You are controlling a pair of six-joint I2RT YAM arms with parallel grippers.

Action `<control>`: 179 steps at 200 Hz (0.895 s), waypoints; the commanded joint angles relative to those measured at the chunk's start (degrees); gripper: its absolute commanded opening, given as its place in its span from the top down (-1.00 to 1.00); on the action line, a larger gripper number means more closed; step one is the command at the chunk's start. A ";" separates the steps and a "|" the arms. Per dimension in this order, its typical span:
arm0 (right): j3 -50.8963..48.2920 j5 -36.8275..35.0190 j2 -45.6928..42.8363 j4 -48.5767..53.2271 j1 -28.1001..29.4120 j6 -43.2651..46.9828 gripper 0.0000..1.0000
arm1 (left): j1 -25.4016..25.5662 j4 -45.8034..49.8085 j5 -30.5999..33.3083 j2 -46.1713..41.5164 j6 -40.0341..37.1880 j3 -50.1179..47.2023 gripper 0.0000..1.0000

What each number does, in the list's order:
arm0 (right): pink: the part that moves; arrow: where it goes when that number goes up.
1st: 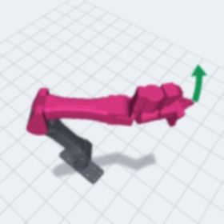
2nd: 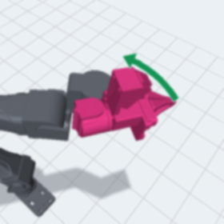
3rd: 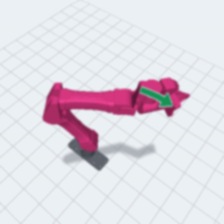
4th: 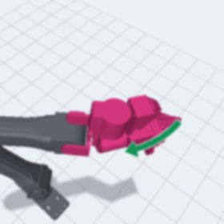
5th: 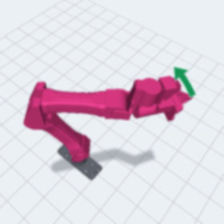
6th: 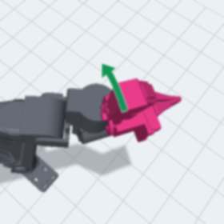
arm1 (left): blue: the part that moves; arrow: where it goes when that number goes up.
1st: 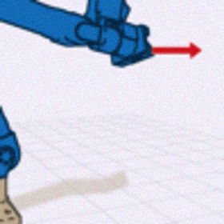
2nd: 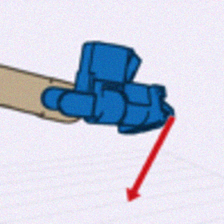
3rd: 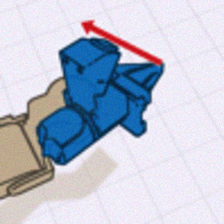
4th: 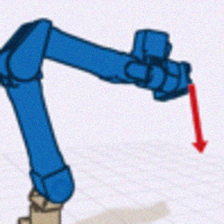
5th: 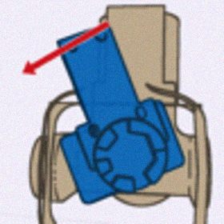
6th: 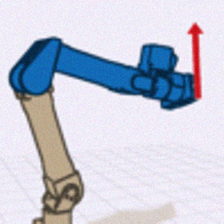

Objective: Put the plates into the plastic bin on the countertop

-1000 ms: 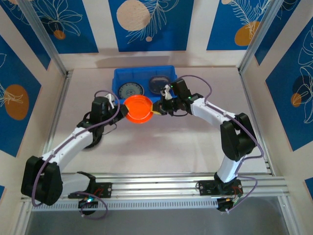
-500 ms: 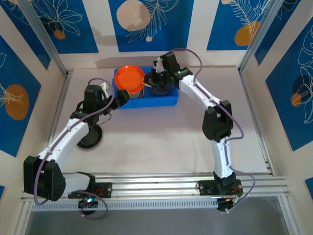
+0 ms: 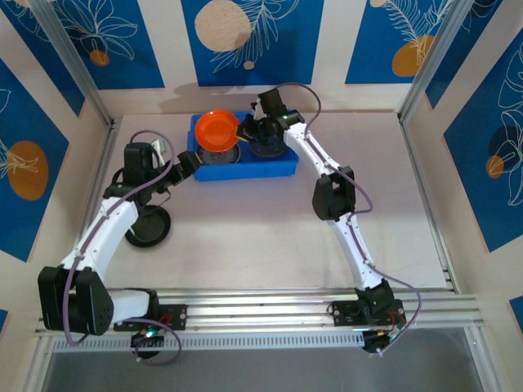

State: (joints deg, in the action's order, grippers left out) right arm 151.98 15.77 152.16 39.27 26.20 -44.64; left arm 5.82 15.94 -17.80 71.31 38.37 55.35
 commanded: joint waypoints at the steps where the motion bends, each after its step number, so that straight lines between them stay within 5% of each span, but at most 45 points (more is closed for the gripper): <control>1: 2.59 0.23 1.87 1.49 -0.10 -0.80 1.00 | -1.45 1.45 -2.10 -0.34 -1.85 0.55 -1.00; 146: 2.61 -1.10 7.32 0.72 1.92 -0.36 0.97 | -2.40 0.55 -2.60 1.90 -1.89 -1.50 -1.00; 179: 2.88 -1.53 7.54 1.21 2.58 -0.36 0.72 | -2.41 0.79 -2.48 1.77 -2.04 -1.66 -1.00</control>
State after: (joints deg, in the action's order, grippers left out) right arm 152.66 14.00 158.60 39.99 28.10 -45.08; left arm 4.34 15.94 -19.51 73.01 37.34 54.41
